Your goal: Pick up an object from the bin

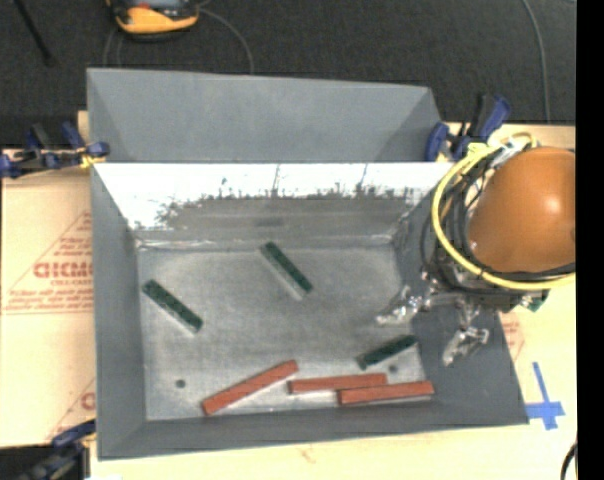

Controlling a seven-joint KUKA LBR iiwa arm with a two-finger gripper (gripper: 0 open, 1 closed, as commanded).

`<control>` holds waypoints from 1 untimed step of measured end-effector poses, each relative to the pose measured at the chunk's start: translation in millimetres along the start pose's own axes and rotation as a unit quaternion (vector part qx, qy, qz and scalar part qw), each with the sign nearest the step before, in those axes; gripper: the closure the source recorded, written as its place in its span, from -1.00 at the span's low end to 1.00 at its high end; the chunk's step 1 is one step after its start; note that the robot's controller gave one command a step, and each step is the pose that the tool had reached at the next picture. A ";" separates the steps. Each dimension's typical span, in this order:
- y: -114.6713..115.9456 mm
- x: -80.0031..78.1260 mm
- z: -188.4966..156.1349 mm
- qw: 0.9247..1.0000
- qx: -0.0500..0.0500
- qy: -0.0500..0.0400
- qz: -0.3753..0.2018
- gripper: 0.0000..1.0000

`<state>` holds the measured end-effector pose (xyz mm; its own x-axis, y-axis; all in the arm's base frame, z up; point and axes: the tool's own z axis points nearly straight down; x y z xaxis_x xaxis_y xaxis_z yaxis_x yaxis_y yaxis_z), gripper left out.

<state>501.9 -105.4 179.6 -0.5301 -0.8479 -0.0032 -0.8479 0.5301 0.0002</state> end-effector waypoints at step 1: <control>0.0 0.0 0.0 1.000 0.000 0.000 0.000 -1.00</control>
Offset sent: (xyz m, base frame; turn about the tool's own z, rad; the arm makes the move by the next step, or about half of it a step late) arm 0.0084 0.0137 -0.1096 0.0034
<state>501.8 -105.4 179.6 -0.5304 -0.8477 -0.0031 -0.8477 0.5304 0.0005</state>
